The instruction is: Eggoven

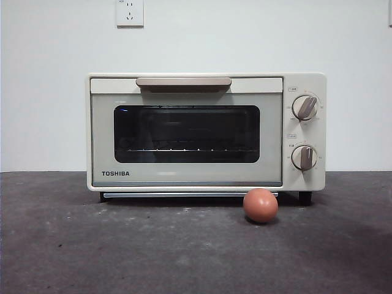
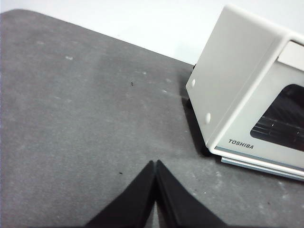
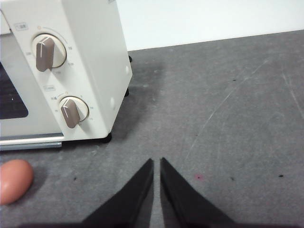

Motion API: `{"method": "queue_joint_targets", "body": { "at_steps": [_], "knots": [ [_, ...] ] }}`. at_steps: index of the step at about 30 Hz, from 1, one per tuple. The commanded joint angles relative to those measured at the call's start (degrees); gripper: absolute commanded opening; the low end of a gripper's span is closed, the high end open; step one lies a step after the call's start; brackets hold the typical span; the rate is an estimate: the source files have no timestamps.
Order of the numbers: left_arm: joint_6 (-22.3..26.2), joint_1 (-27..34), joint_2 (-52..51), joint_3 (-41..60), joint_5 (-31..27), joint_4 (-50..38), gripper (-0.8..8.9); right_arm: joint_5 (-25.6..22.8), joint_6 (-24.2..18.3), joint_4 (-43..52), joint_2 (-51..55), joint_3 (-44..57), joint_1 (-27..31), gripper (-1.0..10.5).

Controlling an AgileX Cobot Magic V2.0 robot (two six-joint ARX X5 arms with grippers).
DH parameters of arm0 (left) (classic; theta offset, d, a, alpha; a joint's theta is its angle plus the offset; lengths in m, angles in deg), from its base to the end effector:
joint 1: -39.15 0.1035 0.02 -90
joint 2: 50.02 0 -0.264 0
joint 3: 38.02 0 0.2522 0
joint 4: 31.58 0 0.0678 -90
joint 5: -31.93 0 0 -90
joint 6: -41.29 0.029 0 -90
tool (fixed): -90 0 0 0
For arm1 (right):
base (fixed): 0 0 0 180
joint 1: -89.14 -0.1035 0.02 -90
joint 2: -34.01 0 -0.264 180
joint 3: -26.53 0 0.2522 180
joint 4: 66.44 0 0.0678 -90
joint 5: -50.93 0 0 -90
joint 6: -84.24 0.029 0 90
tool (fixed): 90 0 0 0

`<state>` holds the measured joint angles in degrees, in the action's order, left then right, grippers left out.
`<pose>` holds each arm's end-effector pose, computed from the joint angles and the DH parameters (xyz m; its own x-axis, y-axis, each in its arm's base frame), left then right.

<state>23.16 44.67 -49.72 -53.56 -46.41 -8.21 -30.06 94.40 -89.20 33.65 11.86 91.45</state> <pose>0.0947 0.0033 0.1576 0.9845 -0.1079 -0.1385 0.0559 0.9405 -0.3352 0.0959 0.0007 0.1533 0.9825 0.1171 -0.1451 -0.0873 0.9765 0.1971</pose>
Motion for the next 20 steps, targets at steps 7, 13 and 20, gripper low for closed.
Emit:
{"method": "queue_joint_targets", "body": {
  "at_steps": [7,13,20],
  "knots": [
    [-8.5,0.2,0.0,-1.9,5.6,2.0,0.07,2.1,10.6,-1.6,0.1,-4.6,0.0,0.1],
    [-8.2,0.2,2.8,-9.7,10.1,7.3,0.07,2.2,10.4,-8.4,-1.6,-15.2,-0.3,0.0],
    [-2.2,0.1,13.4,-20.8,18.0,13.2,0.07,8.3,4.5,-22.1,-10.4,-28.8,-0.4,0.0]
  ]
}}
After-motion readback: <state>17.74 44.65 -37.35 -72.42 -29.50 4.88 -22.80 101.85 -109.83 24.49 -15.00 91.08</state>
